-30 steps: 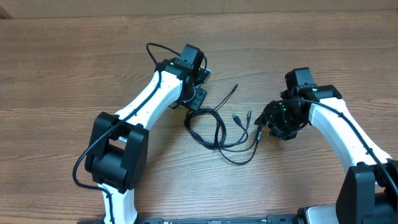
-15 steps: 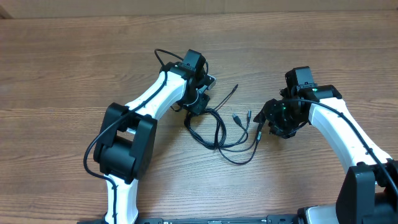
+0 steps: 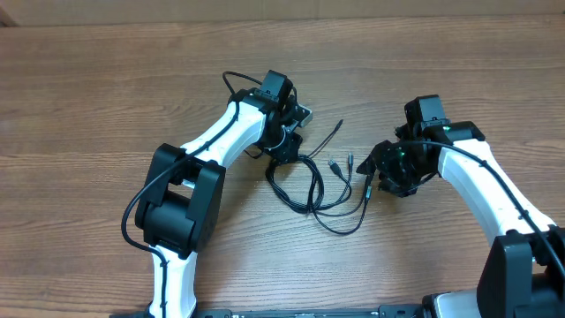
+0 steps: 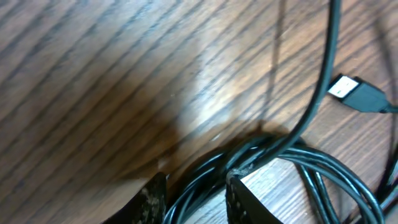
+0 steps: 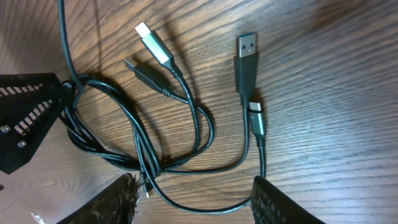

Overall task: Untangle cables
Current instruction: 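Lower the left gripper toward the cable loops on the table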

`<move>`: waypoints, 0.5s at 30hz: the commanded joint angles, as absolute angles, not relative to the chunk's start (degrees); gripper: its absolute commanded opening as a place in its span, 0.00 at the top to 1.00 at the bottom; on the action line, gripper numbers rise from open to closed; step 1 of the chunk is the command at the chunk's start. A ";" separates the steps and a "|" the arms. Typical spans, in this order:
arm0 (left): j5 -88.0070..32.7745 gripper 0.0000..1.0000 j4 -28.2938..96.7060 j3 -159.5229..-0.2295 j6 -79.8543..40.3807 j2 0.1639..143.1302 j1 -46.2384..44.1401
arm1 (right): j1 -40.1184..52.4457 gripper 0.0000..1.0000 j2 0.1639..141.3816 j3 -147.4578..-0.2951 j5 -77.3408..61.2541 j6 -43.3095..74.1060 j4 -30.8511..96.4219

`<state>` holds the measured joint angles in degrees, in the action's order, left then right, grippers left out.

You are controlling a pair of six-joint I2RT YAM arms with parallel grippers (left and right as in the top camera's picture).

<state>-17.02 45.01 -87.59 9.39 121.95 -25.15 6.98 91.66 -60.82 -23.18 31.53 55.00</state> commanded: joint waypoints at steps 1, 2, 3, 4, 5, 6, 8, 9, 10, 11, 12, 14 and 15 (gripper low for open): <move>-19.84 0.68 45.30 -89.47 11.62 122.45 -25.65 | 8.36 0.43 91.05 -57.58 -26.94 31.46 53.56; -20.12 0.68 45.34 -89.78 11.64 122.45 -25.65 | 8.84 0.44 91.05 -56.66 -28.47 31.48 52.56; -20.69 0.68 45.28 -89.97 11.68 122.45 -25.65 | 9.32 0.44 91.05 -55.83 -29.61 31.68 51.46; -21.19 0.68 45.15 -90.02 11.86 122.45 -25.65 | 9.87 0.48 91.05 -55.00 -30.57 32.16 50.39; -21.71 0.67 44.99 -90.02 11.99 122.45 -25.65 | 10.66 0.51 91.15 -54.15 -30.59 33.61 49.25; -22.15 0.67 44.99 -90.02 12.32 122.45 -25.67 | 11.38 0.52 91.24 -53.43 -30.59 34.89 48.14; -22.13 0.68 45.08 -90.02 12.53 122.48 -25.93 | 13.28 0.53 91.53 -51.86 -30.57 37.69 45.19; -22.13 0.67 45.19 -90.02 13.02 122.48 -26.11 | 14.28 0.53 91.61 -51.11 -30.55 38.98 43.62; -22.09 0.68 45.23 -90.02 13.39 122.48 -26.30 | 15.33 0.54 91.70 -50.48 -30.55 40.14 41.95; -22.00 0.67 45.28 -90.00 13.98 122.48 -26.55 | 16.51 0.55 91.88 -49.87 -30.50 41.45 40.21; -21.56 0.68 45.30 -90.00 14.24 122.50 -26.72 | 17.56 0.55 92.09 -49.43 -30.26 42.68 38.59; -20.16 0.68 45.19 -89.93 14.24 122.50 -27.07 | 19.27 0.55 92.82 -48.84 -28.75 45.32 36.38; -19.77 0.69 45.10 -89.89 14.26 122.50 -27.22 | 19.92 0.55 93.30 -48.66 -27.92 46.59 35.66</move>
